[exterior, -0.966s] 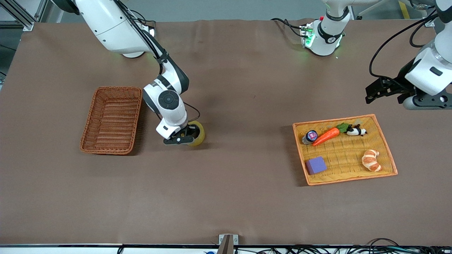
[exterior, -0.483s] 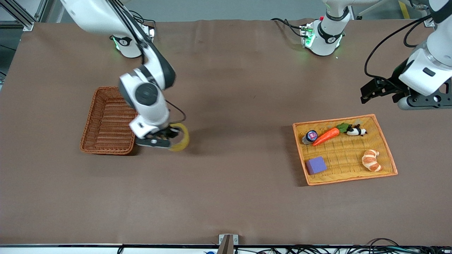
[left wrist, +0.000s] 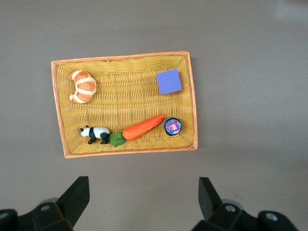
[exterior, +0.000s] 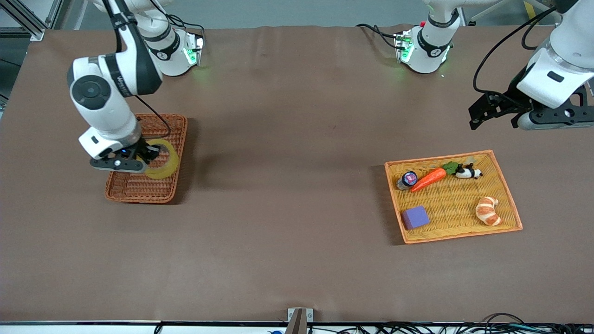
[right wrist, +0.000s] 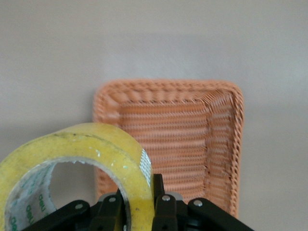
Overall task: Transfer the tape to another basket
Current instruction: 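Carry the tape roll with the right gripper into the wicker basket, then release the tape roll in the basket and raise the right gripper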
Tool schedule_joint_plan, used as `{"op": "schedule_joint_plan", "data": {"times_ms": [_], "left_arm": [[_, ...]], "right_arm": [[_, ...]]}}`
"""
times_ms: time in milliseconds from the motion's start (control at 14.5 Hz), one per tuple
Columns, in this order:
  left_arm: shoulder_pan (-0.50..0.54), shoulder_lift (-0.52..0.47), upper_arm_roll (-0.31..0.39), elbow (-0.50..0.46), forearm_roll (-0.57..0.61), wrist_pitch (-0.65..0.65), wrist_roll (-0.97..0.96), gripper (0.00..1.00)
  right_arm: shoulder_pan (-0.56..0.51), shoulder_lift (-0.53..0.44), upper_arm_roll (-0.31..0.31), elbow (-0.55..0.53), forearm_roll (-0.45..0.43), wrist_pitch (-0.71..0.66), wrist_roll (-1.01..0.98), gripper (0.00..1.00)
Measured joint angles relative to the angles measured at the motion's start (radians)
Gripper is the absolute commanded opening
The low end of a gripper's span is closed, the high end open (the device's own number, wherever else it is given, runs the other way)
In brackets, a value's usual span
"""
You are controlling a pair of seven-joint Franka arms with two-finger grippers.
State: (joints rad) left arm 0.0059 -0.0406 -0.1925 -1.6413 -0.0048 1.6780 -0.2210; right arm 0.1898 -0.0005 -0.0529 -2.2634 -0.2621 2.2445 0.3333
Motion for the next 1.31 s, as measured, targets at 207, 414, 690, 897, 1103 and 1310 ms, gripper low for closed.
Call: {"op": "schedule_joint_plan", "data": {"times_ms": [207,414,690,897,1103,1310], "left_arm": [[0.002,0.008,0.002,0.004,0.000,0.003,0.001,1.00],[0.002,0.008,0.006,0.007,0.000,0.003,0.002,1.00],[-0.028,0.007,0.059,0.009,0.000,-0.013,0.036,1.00],[-0.062,0.007,0.100,0.009,0.000,-0.031,0.045,1.00],[-0.075,0.007,0.116,0.009,0.000,-0.045,0.045,1.00],[-0.083,0.007,0.141,0.008,0.000,-0.048,0.045,1.00]], "right_arm": [[-0.001,-0.018,-0.085,-0.188,0.000,0.221,-0.039,0.00],[-0.001,-0.016,-0.134,-0.318,-0.001,0.380,-0.066,0.01],[-0.001,0.007,-0.179,-0.362,-0.005,0.464,-0.094,0.05],[-0.004,0.085,-0.226,-0.376,-0.023,0.577,-0.155,0.15],[-0.005,0.130,-0.237,-0.376,-0.025,0.609,-0.172,0.98],[-0.005,0.121,-0.238,-0.361,-0.025,0.615,-0.172,1.00]]}}
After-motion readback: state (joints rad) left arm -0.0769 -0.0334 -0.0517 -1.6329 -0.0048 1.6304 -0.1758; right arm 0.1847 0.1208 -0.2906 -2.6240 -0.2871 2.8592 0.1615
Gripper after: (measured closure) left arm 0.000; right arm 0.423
